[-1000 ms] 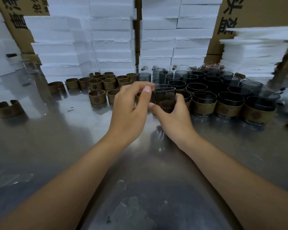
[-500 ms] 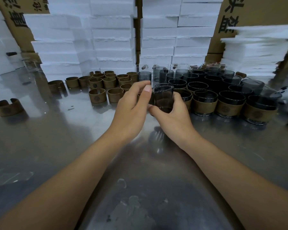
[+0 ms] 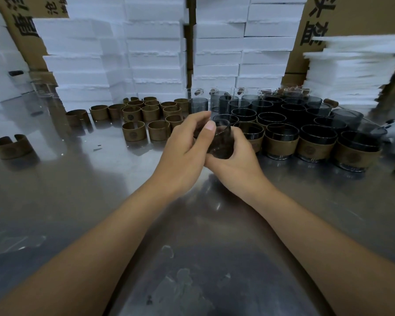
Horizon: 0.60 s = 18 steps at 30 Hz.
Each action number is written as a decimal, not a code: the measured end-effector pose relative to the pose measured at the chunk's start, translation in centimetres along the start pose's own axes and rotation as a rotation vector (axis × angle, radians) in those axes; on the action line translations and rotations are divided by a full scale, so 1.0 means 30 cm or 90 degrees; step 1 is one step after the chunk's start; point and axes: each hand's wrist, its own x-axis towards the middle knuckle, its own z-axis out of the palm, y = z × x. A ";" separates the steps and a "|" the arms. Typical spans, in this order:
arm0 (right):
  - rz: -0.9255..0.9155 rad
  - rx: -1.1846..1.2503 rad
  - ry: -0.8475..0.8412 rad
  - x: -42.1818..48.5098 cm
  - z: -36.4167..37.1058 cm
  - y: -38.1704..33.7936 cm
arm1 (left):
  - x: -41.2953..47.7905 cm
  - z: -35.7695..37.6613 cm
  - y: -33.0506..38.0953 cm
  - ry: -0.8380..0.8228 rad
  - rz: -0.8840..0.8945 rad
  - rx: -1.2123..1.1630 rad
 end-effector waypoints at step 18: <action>0.024 0.000 0.035 0.012 -0.005 0.005 | -0.024 0.003 0.037 0.043 0.169 0.047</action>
